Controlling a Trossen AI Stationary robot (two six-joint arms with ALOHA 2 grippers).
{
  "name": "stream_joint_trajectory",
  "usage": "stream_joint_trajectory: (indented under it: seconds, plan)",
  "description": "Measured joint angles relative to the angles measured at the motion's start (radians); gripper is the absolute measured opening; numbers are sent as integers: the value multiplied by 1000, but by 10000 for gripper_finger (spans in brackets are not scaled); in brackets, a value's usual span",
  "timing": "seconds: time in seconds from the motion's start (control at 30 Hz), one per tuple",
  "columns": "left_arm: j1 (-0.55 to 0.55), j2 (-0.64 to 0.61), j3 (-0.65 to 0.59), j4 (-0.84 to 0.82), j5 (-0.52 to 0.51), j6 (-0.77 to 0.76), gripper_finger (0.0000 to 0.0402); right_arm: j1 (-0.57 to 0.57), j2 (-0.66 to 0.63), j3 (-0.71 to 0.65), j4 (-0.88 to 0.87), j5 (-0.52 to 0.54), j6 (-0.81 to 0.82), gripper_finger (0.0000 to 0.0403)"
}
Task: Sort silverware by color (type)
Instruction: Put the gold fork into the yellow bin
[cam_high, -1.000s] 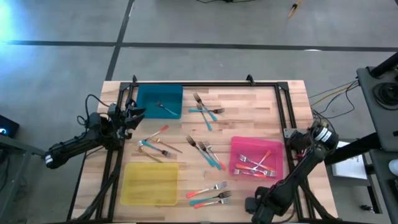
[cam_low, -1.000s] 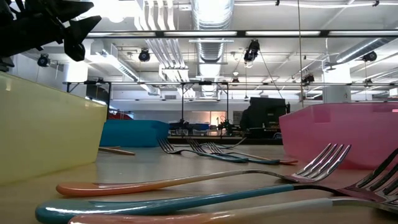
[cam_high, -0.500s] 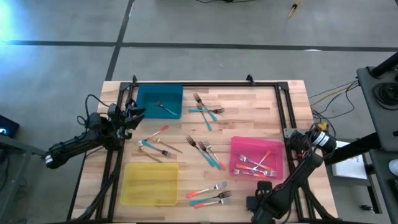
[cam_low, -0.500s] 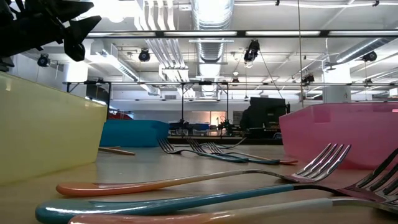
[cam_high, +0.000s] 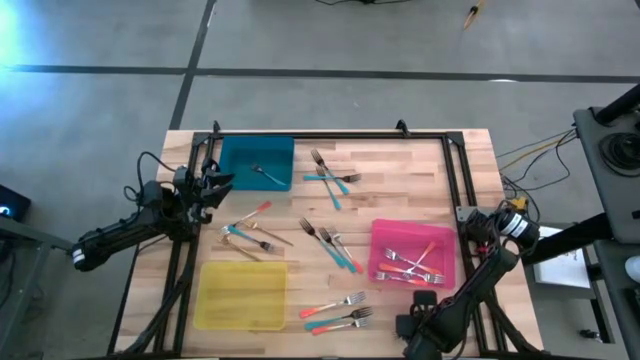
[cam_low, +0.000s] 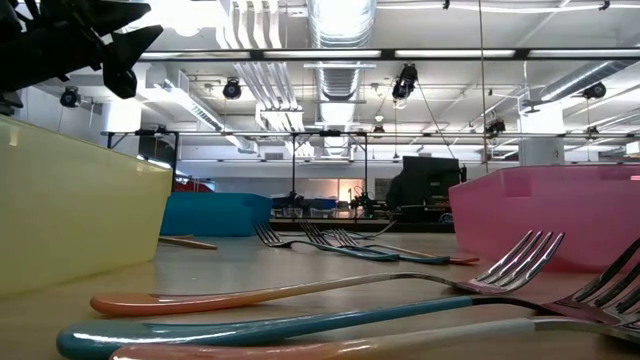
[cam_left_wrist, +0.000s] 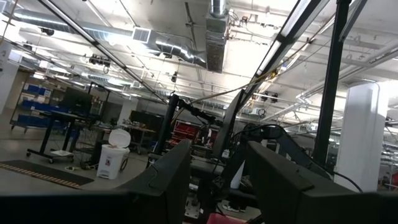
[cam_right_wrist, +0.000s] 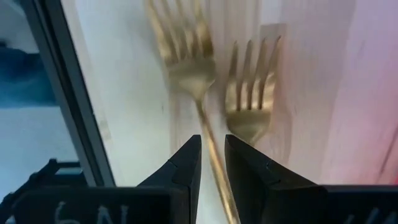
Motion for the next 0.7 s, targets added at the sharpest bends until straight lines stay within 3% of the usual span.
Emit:
stream_joint_trajectory:
  seconds: [0.7]
  plan:
    - [0,0,0,0,0,0,141,20,0,-8,2,20,34,63]
